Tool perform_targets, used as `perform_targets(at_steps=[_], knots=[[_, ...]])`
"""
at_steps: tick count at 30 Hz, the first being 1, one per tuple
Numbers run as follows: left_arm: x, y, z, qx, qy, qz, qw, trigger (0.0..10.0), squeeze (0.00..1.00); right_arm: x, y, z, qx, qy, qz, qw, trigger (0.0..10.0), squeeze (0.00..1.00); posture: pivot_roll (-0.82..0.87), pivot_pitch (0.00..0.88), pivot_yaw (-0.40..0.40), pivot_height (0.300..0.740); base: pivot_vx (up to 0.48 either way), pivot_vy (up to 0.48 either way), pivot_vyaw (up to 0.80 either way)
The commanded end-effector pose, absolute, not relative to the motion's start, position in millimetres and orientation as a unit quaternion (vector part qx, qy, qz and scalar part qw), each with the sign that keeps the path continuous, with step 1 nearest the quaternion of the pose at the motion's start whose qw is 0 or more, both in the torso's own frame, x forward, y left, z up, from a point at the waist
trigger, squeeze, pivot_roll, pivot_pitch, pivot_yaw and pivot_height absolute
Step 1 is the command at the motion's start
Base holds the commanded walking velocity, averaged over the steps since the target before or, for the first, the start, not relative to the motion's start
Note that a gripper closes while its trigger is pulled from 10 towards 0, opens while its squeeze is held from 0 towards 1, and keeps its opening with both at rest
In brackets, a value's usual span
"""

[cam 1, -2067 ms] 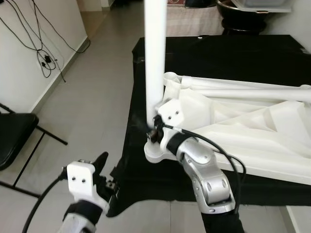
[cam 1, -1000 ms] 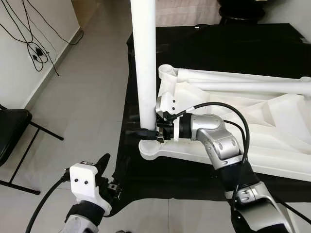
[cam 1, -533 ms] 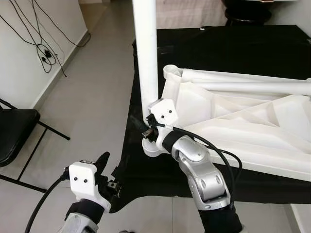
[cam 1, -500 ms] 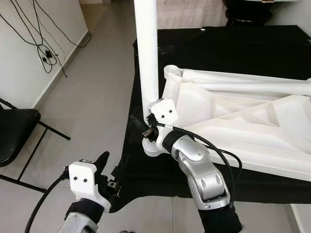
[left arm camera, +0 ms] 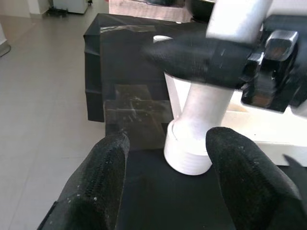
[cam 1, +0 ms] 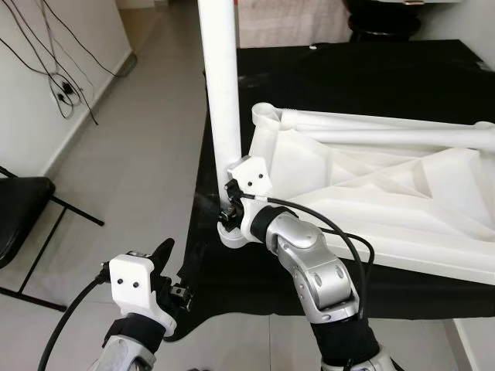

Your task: Building children table

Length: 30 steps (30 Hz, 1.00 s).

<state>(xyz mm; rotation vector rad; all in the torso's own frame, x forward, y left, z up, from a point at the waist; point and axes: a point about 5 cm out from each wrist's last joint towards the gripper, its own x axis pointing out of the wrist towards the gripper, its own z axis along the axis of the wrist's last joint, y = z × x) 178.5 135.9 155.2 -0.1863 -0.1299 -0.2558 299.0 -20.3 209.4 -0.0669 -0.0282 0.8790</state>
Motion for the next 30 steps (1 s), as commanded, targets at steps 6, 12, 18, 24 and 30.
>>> perform_targets(at_steps=[6, 12, 18, 24, 30], knots=[[179, 136, 150, -0.095, -0.057, -0.121, 0.986, 10.0, 0.0, 286, -46, 218, -0.094, -0.031, 0.598, 0.796, 10.0, 0.96, 0.08, 0.158, 0.006, 0.74, 0.0, 0.0, 0.0], [178, 136, 149, -0.096, -0.057, -0.121, 0.986, 10.0, 0.0, 285, -100, 200, -0.212, 0.064, 0.658, 0.719, 10.0, 0.55, 0.08, 0.153, 0.003, 0.74, 0.0, 0.0, 0.0], [178, 134, 147, -0.112, -0.048, -0.137, 0.983, 10.0, 0.0, 305, -128, 194, -0.265, 0.116, 0.609, 0.738, 10.0, 0.0, 0.08, 0.146, 0.004, 0.74, 0.0, 0.0, 0.0], [176, 130, 145, -0.117, -0.039, -0.171, 0.978, 10.0, 0.0, 312, -134, 210, -0.203, 0.092, 0.606, 0.764, 10.0, 0.0, 0.08, 0.131, 0.012, 0.74, 0.0, 0.0, 0.0], [160, 113, 142, -0.105, 0.0, -0.303, 0.947, 10.0, 0.0, 310, -166, 204, -0.256, 0.15, 0.594, 0.748, 10.0, 0.0, 0.07, 0.113, 0.011, 0.74, 0.0, 0.0, 0.0]])
